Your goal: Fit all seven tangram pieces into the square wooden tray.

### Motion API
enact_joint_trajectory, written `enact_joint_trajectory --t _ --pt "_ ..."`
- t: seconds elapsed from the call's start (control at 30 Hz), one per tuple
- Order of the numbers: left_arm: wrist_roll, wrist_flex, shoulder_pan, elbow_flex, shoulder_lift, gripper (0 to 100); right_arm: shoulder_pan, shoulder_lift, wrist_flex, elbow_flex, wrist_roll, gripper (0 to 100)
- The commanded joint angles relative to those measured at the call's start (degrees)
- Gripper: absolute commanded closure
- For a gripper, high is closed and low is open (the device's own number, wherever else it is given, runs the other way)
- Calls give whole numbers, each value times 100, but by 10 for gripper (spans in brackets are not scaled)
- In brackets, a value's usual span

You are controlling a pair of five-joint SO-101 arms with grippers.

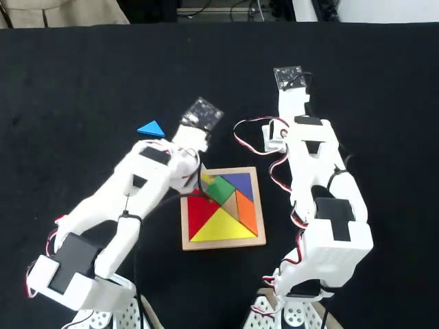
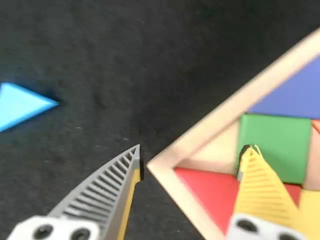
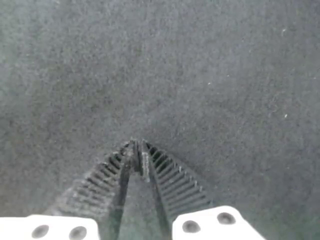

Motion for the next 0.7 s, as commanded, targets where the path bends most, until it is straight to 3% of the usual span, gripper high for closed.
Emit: enact_joint_trajectory --t 0.0,0.37,0.53,0.67 --pt "-62 -97 189 -31 -26 693 70 -75 -70 -321 -26 987" --pt "-44 9 127 -92 -132 693 70 -75 -70 -321 -26 987" --pt "-9 1116 -804 -1103 -958 693 70 -75 -70 -321 -26 987" --pt "-53 1538 -1622 -1798 -835 694 70 -75 -70 -321 -26 987"
